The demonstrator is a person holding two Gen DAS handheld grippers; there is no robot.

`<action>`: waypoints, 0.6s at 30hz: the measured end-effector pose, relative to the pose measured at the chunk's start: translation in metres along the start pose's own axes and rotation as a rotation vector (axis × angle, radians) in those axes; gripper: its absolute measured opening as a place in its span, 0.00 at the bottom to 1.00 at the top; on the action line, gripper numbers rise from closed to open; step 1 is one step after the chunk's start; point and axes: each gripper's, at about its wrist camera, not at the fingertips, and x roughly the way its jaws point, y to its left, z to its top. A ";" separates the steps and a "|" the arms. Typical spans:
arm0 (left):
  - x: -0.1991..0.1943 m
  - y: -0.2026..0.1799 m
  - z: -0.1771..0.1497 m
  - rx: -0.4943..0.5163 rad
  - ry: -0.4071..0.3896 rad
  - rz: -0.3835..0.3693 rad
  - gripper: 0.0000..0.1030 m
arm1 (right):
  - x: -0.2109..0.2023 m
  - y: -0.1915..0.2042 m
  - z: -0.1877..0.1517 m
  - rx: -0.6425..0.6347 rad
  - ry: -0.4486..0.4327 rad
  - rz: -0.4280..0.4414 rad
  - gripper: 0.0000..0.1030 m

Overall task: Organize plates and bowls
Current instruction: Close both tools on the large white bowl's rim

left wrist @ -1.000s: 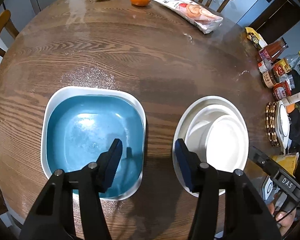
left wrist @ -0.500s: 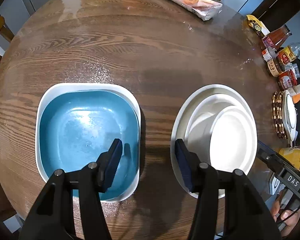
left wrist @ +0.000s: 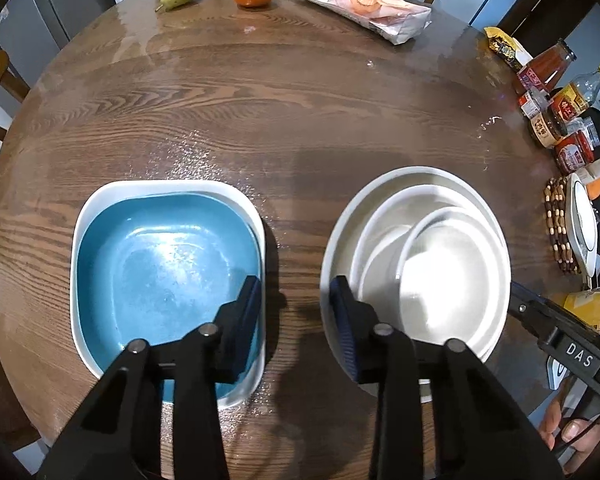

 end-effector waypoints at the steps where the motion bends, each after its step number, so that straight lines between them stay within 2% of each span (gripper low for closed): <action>1: 0.000 -0.002 0.000 0.004 -0.008 0.003 0.27 | 0.000 0.001 0.000 -0.003 -0.001 0.004 0.29; 3: 0.000 -0.006 0.000 0.011 -0.015 0.001 0.17 | 0.000 0.002 -0.001 -0.007 -0.003 0.011 0.25; 6: 0.001 -0.012 -0.001 0.025 -0.024 -0.001 0.08 | -0.001 0.003 -0.001 -0.009 -0.007 0.013 0.25; 12: 0.002 -0.013 -0.004 0.026 -0.049 0.004 0.06 | 0.000 0.005 -0.002 -0.013 -0.012 0.010 0.24; 18: 0.000 -0.016 -0.006 0.045 -0.062 0.013 0.03 | -0.001 0.009 -0.002 -0.028 -0.012 0.009 0.17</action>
